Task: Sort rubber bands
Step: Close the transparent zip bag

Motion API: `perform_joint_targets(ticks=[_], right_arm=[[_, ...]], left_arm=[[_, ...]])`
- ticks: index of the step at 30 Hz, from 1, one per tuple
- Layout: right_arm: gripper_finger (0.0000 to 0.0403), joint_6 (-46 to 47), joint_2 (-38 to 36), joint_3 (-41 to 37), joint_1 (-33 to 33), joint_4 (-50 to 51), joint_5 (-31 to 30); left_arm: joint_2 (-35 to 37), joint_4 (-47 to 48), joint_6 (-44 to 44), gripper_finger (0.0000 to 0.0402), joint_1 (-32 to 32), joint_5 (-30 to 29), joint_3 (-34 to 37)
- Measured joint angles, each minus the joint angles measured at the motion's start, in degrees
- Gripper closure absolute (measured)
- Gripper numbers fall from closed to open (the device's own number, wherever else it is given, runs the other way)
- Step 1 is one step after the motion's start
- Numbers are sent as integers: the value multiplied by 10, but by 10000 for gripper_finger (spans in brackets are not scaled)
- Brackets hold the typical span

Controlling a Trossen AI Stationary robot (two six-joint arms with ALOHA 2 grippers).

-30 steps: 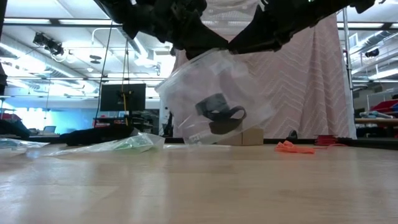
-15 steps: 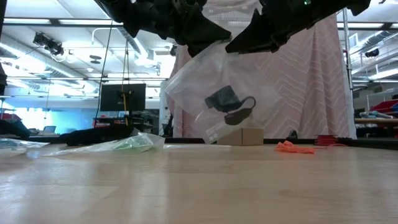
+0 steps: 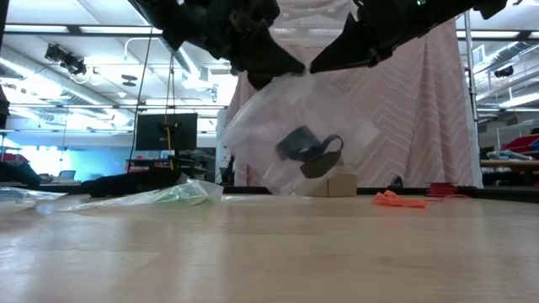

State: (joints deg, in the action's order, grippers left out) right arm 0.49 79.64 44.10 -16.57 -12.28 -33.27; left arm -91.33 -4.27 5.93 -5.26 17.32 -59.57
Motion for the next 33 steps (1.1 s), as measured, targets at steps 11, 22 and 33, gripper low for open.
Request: perform_joint_targets(ticks=[11, 22, 33], right_arm=[[388, 9, 0, 0, -1, -7, 25], [237, 10, 0, 0, 13, -36, 58], [280, 8, 0, 0, 29, -46, 60]], left_arm=[[40, 30, 19, 381, 0, -55, 1], [42, 43, 28, 381, 13, -55, 1], [42, 20, 28, 381, 20, -55, 1]])
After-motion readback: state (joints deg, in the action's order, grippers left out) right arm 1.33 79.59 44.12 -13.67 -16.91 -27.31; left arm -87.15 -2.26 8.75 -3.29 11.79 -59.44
